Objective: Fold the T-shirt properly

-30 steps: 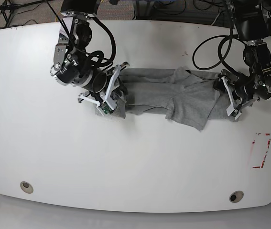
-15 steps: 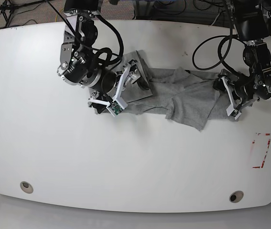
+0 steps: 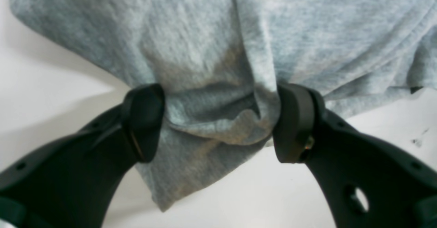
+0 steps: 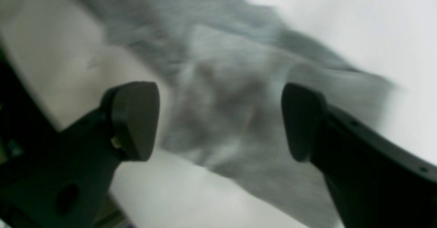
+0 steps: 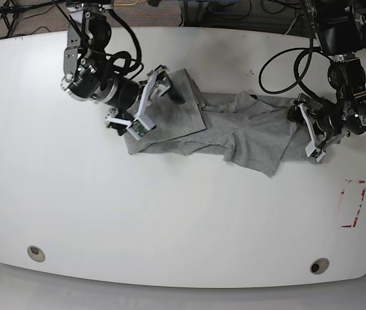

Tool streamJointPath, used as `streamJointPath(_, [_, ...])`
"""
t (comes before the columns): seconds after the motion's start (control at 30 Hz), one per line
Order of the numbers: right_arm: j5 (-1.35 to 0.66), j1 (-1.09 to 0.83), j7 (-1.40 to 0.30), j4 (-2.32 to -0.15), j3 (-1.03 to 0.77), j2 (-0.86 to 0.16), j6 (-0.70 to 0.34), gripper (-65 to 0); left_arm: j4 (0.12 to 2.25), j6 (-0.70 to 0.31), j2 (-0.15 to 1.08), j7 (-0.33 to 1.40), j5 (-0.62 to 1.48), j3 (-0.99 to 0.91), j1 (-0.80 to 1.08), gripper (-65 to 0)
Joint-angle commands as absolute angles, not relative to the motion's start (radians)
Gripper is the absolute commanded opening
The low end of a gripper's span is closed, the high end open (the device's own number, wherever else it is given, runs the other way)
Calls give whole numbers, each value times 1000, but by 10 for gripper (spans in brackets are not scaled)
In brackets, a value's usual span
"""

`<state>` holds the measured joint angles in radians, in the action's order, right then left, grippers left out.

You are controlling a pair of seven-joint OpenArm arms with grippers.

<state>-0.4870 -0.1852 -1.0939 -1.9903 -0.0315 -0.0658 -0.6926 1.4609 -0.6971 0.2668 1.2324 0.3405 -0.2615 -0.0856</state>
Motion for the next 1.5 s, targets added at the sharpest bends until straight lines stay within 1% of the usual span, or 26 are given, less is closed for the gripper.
streamJointPath(0.0, [-470,-180,-1058,-2006,48,-64,-698,-113,1477,-698,277,1228,344,-265,-97,-192])
streamJointPath(0.27, [-217,-180,-941,-1995,229,-58,-698,-113,1475,-698,277,1228,346,-265,-97,-192])
streamJointPath(0.5, [-39,-176,-834,-1906,243,-16,-698,-113,1475,-698,277,1228,346,-265,-97,-192])
streamJointPath(0.63, [-2,-176,-742,-1833,245,-15,-698,-116,1475,-698,277,1228,346,-265,-97,-192])
streamJointPath(0.7, [-4,-173,-696,-1784,245,-16,-698,-146,1475,-698,277,1228,346,-265,-97,-192])
streamJointPath(0.77, [1,-173,-662,-1744,245,-16,-698,-197,1475,-698,277,1228,346,-265,-97,-192])
streamJointPath(0.9, [2,-173,-610,-1693,243,-18,-698,-344,1475,-698,277,1228,346,-265,-97,-192])
streamJointPath(0.93, [2,-173,-605,-1689,243,-18,-698,-366,1475,-698,277,1228,346,-265,-97,-192])
streamJointPath(0.97, [2,-173,-602,-1682,243,-19,-698,-412,1475,-698,277,1228,346,-265,-97,-192])
streamJointPath(1.07, [2,-173,-602,-1675,243,-19,-698,-477,1475,-698,277,1228,346,-265,-96,-192])
streamJointPath(1.13, [2,-173,-602,-1675,242,-19,-698,-485,1475,-698,277,1228,348,-265,-96,-192])
streamJointPath(1.4, [2,-173,-602,-1681,171,-15,-698,-482,1480,-698,277,1228,349,-265,-79,-192])
streamJointPath(1.47, [1,-173,-604,-1699,165,-16,-698,-466,1480,-698,277,1228,349,-265,-79,-192])
